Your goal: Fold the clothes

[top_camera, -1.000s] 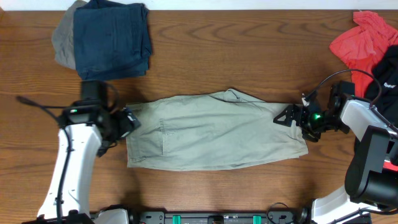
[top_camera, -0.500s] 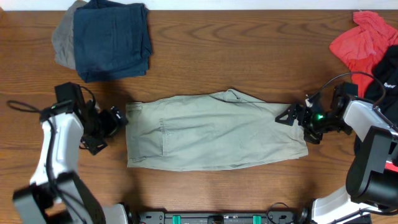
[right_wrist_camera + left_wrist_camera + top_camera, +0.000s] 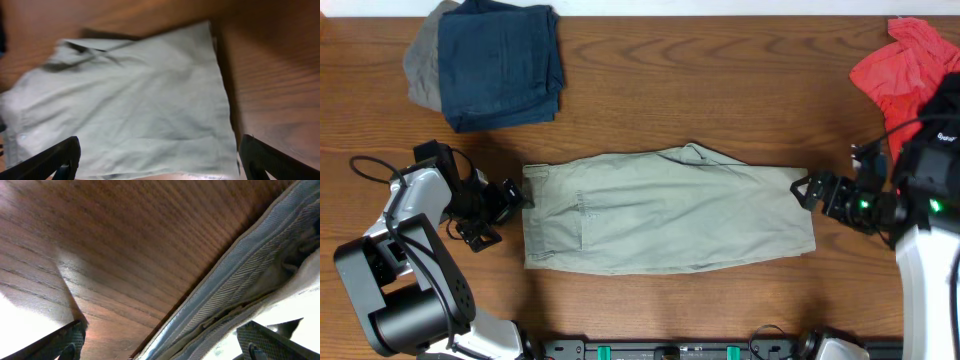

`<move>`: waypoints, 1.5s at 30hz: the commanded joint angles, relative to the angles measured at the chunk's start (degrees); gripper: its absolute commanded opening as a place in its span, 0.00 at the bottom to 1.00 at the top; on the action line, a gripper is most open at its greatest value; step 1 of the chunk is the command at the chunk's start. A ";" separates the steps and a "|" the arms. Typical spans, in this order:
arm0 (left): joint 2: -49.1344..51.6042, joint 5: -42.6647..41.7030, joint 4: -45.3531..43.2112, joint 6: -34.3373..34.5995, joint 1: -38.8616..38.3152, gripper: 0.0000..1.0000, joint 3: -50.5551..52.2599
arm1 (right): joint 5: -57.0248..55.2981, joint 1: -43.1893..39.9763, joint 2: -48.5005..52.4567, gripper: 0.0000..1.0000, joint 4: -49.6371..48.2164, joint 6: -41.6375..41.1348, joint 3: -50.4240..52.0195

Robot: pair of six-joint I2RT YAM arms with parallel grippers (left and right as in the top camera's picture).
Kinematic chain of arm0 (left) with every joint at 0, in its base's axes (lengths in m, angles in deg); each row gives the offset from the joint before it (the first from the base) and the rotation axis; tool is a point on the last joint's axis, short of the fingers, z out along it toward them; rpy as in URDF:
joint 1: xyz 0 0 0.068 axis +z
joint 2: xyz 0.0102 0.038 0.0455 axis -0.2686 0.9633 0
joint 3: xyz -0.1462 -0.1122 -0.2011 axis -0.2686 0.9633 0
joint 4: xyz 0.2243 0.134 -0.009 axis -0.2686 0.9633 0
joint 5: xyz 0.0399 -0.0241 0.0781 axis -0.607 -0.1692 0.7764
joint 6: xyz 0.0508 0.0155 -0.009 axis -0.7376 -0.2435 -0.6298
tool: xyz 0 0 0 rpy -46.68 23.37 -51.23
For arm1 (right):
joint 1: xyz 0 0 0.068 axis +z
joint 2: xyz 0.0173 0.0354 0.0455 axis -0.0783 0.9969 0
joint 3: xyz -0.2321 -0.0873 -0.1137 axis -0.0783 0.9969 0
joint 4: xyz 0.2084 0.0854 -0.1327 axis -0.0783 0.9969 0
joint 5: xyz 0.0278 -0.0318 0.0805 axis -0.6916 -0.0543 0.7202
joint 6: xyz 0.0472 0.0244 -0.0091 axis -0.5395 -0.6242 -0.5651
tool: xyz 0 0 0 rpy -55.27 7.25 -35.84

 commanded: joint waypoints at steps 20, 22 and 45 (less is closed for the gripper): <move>10.14 -3.96 0.28 -3.02 -13.38 0.36 0.61 | 3.34 -0.31 -12.76 0.99 2.64 -1.31 -0.22; 10.14 -3.72 0.26 -3.02 -14.53 0.20 0.61 | 3.37 -0.31 -12.59 0.99 2.71 -1.31 -0.22; -2.56 22.69 41.11 9.88 -18.45 0.06 -35.23 | 3.54 -0.02 -10.91 0.99 3.96 -1.31 -0.20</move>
